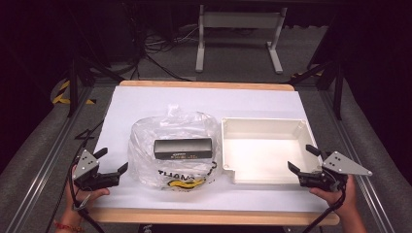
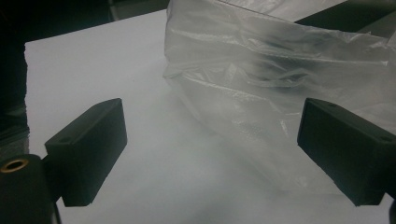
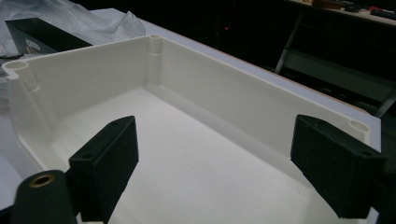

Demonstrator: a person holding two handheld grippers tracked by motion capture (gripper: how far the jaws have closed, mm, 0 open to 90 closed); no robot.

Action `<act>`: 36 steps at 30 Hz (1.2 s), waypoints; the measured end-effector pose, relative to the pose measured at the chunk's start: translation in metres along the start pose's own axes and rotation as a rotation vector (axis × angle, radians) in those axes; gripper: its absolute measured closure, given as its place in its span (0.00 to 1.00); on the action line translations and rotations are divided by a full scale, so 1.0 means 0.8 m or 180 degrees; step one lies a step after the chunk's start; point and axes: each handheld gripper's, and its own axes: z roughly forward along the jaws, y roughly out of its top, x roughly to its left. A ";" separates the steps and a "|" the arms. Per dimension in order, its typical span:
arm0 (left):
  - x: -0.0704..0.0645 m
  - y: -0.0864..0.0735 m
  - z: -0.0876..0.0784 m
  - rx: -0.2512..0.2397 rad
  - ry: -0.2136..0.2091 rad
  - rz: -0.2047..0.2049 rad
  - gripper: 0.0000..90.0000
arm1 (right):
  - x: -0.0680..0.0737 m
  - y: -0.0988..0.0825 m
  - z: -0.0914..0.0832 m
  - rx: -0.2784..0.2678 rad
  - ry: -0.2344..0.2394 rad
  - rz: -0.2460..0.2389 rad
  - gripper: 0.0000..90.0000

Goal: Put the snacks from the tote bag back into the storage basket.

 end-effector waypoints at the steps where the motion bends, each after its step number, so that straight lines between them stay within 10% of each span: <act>1: 0.000 0.000 0.000 -0.0002 0.0000 0.0002 0.10 | 0.002 0.004 0.002 0.0023 -0.0022 -0.0050 0.18; 19: -0.001 -0.001 0.001 0.0017 -0.0021 -0.0019 0.10 | 0.025 0.037 0.023 -0.0005 0.0210 -0.0242 0.21; 36: -0.002 -0.001 0.002 0.0030 -0.0044 -0.0024 0.10 | 0.054 0.076 0.088 0.0128 0.0709 -0.0342 0.30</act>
